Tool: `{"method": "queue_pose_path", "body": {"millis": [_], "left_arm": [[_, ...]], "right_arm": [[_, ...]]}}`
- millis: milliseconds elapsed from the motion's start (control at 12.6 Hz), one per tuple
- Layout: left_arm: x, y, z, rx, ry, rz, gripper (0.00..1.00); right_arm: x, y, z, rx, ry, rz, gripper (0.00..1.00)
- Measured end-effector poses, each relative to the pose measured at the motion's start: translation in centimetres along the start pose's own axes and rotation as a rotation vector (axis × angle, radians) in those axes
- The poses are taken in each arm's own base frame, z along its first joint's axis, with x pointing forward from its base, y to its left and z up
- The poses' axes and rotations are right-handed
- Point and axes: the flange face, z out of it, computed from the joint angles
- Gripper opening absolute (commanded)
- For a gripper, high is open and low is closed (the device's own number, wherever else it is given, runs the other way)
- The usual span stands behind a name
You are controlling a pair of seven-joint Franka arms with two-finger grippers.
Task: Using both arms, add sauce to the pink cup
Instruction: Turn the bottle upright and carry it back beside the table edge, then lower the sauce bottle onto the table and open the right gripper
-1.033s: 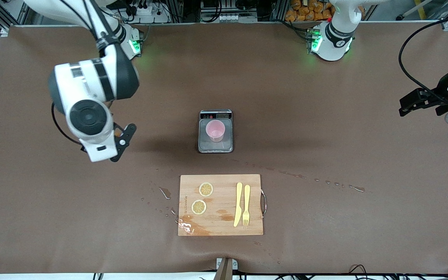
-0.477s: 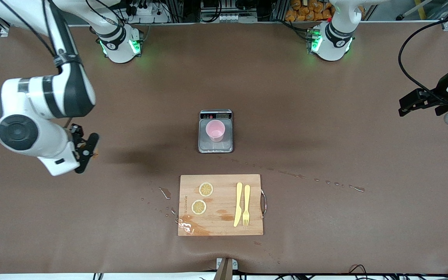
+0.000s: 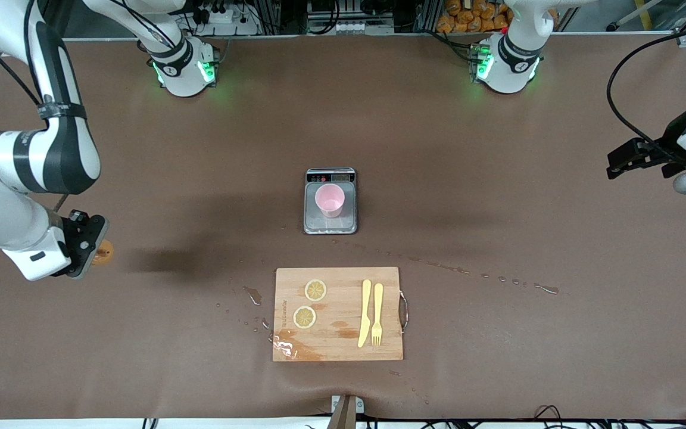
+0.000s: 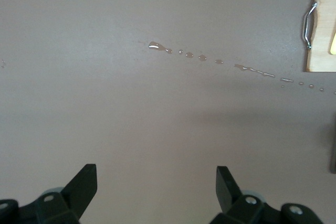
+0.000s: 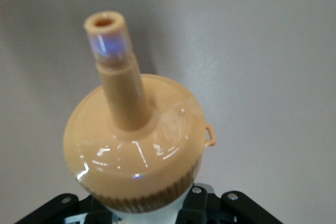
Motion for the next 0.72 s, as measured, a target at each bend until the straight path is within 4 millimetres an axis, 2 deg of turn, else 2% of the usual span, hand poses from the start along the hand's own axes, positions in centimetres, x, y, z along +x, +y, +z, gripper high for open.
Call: {"method": "queue_pose_path", "body": {"millis": [477, 715], "left_arm": [[0.0, 0.0, 0.9, 0.001, -0.015, -0.001, 1.0], [-0.1, 0.0, 1.1, 0.002, -0.02, -0.001, 1.0]], "right_arm": [[-3.7, 0.7, 6.5, 0.047, 0.314, 0.069, 0.0], [-6.2, 1.1, 10.7, 0.065, 0.482, 0.044, 0.0]]}}
